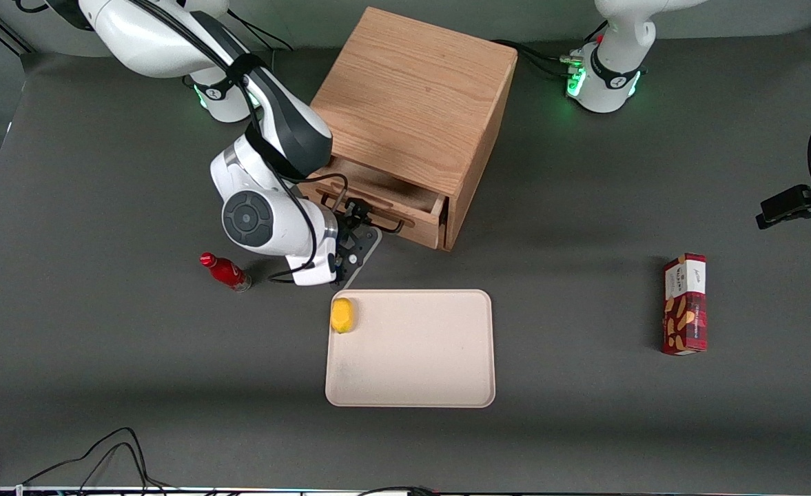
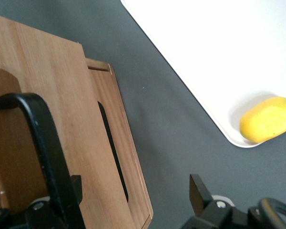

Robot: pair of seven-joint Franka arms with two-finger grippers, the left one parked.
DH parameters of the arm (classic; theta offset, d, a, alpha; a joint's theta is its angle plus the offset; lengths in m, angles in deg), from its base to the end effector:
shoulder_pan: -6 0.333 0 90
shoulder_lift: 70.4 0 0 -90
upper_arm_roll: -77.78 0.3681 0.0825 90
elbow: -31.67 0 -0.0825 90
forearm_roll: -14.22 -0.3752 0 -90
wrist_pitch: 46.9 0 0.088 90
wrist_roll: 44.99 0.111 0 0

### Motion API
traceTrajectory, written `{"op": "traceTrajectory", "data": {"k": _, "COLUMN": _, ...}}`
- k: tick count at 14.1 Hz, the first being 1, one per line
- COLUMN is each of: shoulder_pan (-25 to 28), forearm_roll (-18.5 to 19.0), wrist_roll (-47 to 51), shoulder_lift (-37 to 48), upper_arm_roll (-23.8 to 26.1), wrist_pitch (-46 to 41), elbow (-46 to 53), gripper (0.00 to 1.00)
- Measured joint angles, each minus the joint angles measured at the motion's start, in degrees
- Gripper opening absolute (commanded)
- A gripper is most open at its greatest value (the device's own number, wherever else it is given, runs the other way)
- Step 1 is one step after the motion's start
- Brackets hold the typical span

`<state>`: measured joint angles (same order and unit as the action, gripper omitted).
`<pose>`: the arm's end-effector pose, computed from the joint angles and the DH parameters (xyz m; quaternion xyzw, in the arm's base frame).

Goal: Open upper drawer
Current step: 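Pull the upper drawer outward from the cabinet with the right gripper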

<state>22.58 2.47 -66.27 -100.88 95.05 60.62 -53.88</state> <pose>0.5950 0.3708 0.4121 -0.8942 -0.4086 0.0815 0.1635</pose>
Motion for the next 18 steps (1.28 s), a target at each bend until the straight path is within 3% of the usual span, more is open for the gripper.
{"op": "traceTrajectory", "data": {"k": 18, "shoulder_pan": -4.62, "forearm_roll": -0.01, "wrist_roll": -1.95, "shoulder_lift": -7.74, "upper_arm_roll": -0.27, "wrist_pitch": -3.16, "elbow": 10.79, "gripper": 1.00}}
